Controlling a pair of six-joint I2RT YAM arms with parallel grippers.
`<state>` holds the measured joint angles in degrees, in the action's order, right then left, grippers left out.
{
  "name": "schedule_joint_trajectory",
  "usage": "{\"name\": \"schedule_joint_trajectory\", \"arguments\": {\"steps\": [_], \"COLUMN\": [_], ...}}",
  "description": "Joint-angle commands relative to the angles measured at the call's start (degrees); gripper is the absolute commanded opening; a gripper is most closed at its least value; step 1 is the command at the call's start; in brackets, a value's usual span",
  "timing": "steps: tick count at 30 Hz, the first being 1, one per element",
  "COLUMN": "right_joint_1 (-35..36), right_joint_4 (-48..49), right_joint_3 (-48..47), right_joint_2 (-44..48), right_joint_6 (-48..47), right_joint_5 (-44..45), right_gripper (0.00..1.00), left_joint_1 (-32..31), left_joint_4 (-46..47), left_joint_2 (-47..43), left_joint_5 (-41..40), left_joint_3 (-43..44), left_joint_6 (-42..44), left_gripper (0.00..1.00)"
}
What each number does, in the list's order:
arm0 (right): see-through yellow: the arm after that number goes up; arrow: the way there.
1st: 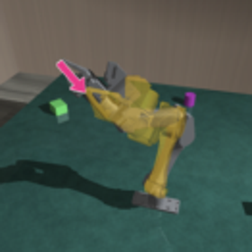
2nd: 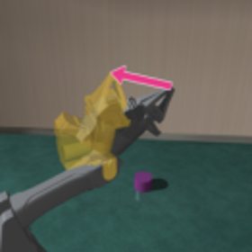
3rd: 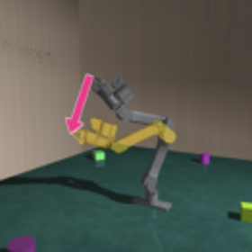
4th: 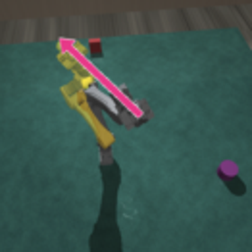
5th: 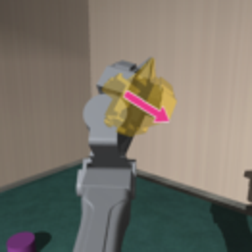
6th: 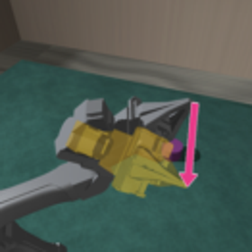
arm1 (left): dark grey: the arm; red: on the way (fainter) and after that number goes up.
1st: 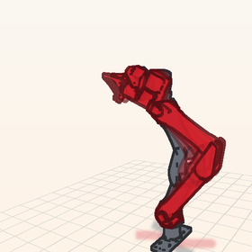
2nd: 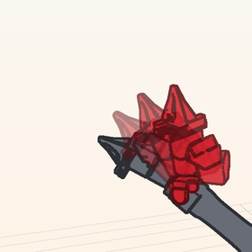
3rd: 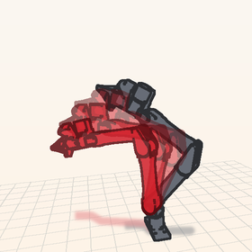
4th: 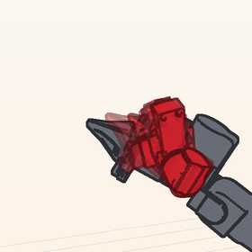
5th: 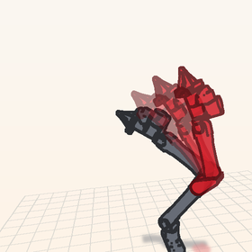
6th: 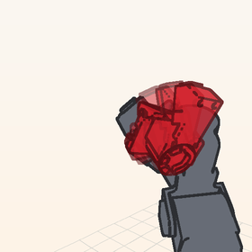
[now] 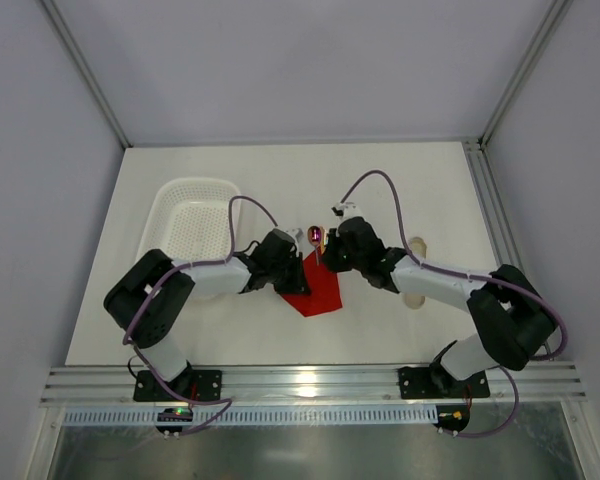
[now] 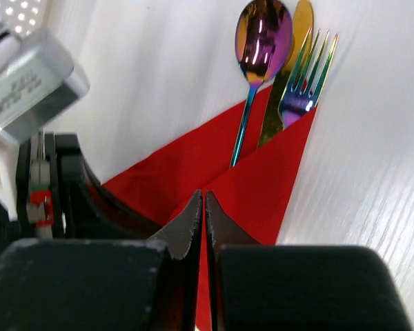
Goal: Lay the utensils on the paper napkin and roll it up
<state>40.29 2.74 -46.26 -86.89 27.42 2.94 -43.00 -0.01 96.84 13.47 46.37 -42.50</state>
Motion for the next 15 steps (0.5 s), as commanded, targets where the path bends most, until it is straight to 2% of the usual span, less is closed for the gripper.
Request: {"name": "schedule_joint_trajectory", "arguments": {"steps": [1,6,15], "right_joint_1": [1.3,3.2,6.9], "right_joint_4": [2.3,5.3,6.5], "right_joint_3": [6.4,10.1,10.0], "right_joint_2": [4.1,5.3,4.3], "right_joint_6": [3.4,4.4,5.5], "right_joint_5": [-1.7,-2.2,-1.1], "right_gripper": [0.04,0.04,0.04], "left_joint_1": [0.1,0.1,0.0], "left_joint_4": [-5.3,-6.0,-6.2], "left_joint_2": [-0.2,-0.3,-0.5], "left_joint_5": [-2.0,-2.0,-2.3], "left_joint_3": [1.0,1.9,1.6], "left_joint_6": [1.9,1.9,1.6], "left_gripper": [0.0,0.0,0.0]}}
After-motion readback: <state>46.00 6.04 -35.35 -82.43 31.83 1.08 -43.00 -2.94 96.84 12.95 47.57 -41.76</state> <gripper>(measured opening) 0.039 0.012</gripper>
